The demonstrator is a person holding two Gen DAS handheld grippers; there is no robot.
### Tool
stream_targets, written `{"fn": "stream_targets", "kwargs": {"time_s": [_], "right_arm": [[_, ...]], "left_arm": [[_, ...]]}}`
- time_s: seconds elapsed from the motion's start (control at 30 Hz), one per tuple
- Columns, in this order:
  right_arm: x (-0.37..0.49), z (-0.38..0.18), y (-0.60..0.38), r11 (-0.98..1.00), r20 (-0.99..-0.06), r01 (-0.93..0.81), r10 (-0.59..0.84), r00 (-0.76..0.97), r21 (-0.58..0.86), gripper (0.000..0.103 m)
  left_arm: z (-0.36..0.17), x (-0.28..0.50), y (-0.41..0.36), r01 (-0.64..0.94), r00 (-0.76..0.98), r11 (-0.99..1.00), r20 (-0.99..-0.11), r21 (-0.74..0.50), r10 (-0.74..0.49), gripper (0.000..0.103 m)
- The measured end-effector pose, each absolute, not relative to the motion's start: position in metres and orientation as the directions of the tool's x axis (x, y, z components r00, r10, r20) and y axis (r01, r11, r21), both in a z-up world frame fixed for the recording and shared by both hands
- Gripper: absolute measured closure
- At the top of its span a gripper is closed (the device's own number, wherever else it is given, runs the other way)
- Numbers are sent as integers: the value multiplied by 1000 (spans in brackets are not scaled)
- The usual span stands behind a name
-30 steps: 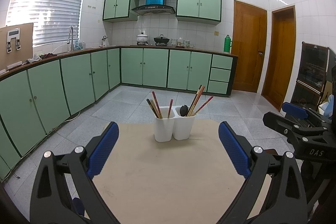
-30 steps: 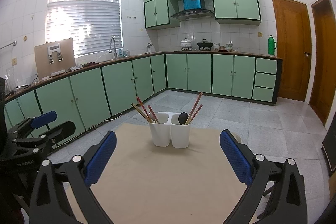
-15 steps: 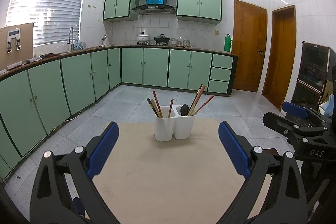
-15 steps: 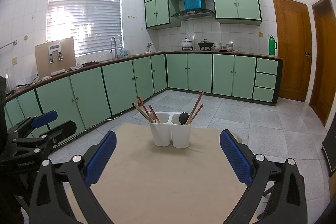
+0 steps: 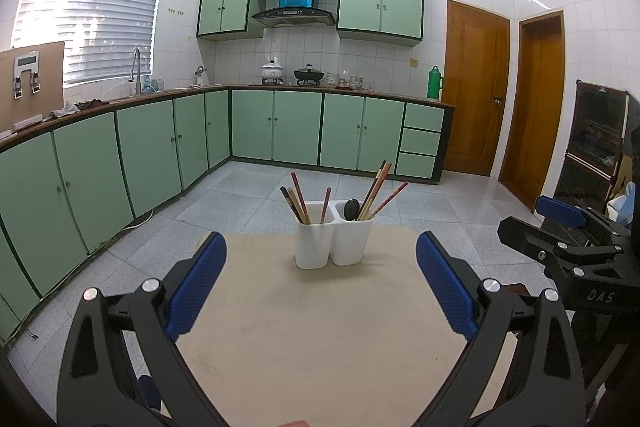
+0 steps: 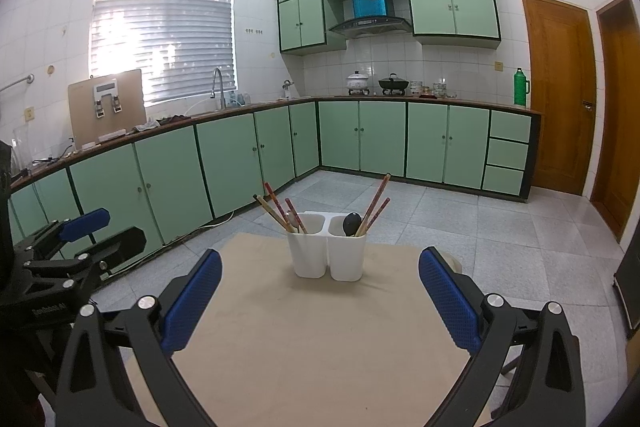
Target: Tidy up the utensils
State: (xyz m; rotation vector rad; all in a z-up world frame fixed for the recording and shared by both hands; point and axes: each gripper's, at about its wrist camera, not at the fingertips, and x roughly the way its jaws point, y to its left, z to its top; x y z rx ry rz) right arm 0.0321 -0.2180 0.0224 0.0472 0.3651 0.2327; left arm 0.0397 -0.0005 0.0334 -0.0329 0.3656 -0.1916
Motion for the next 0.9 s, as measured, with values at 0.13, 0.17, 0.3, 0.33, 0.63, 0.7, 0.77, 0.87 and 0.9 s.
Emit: {"fn": "stream_targets", "kwargs": {"time_s": [0.13, 0.17, 0.3, 0.33, 0.63, 0.7, 0.77, 0.87, 0.9], "right_arm": [[33, 22, -218, 972, -348, -217, 234, 908, 86, 6], [32, 22, -218, 972, -348, -217, 233, 908, 87, 6], [33, 22, -218, 972, -351, -216, 233, 907, 88, 6], [33, 21, -218, 972, -352, -216, 234, 906, 89, 6], [34, 19, -219, 973, -357, -215, 233, 905, 88, 6], [35, 19, -220, 973, -358, -214, 231, 905, 87, 6], [35, 19, -221, 973, -360, -213, 230, 904, 88, 6], [35, 18, -222, 974, -361, -211, 228, 904, 87, 6], [36, 18, -222, 974, -362, -211, 228, 904, 86, 6]], "left_arm": [[33, 40, 1, 177, 916, 982, -353, -69, -190, 10], [33, 40, 1, 177, 916, 982, -353, -70, -190, 10], [34, 41, 0, 176, 916, 982, -353, -70, -189, 10], [34, 41, 0, 175, 916, 982, -353, -70, -189, 10], [34, 41, 0, 177, 915, 982, -354, -70, -191, 10], [34, 42, 0, 178, 915, 982, -355, -71, -191, 10], [33, 42, 0, 179, 914, 981, -357, -71, -192, 10], [31, 43, -1, 180, 914, 981, -356, -71, -193, 10], [31, 43, -1, 179, 914, 981, -356, -72, -193, 10]]}}
